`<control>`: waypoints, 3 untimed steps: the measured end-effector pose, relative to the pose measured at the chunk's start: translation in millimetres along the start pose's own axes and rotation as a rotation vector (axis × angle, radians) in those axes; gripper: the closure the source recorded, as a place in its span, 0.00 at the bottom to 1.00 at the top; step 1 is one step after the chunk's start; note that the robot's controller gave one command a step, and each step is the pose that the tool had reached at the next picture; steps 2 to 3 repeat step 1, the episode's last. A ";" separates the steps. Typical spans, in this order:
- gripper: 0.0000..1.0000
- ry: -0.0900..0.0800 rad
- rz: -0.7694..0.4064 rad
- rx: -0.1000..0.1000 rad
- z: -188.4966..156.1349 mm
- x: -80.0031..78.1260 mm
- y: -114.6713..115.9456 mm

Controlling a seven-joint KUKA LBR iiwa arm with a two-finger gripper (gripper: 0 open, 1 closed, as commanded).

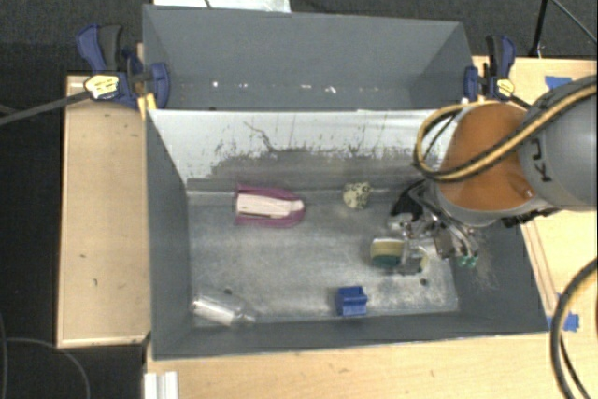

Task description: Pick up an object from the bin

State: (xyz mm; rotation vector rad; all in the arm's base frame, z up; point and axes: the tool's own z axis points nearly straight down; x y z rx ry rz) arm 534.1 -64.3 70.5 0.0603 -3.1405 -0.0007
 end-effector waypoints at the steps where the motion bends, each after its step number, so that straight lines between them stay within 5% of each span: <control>1: 1.00 -0.011 -0.071 0.002 -140.0 -4.9 2.8; 3: 1.00 -0.011 -0.071 0.002 -140.0 -4.9 2.8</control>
Offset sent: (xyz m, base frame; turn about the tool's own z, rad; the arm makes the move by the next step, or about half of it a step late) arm 0.0023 0.0029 0.1349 -0.0743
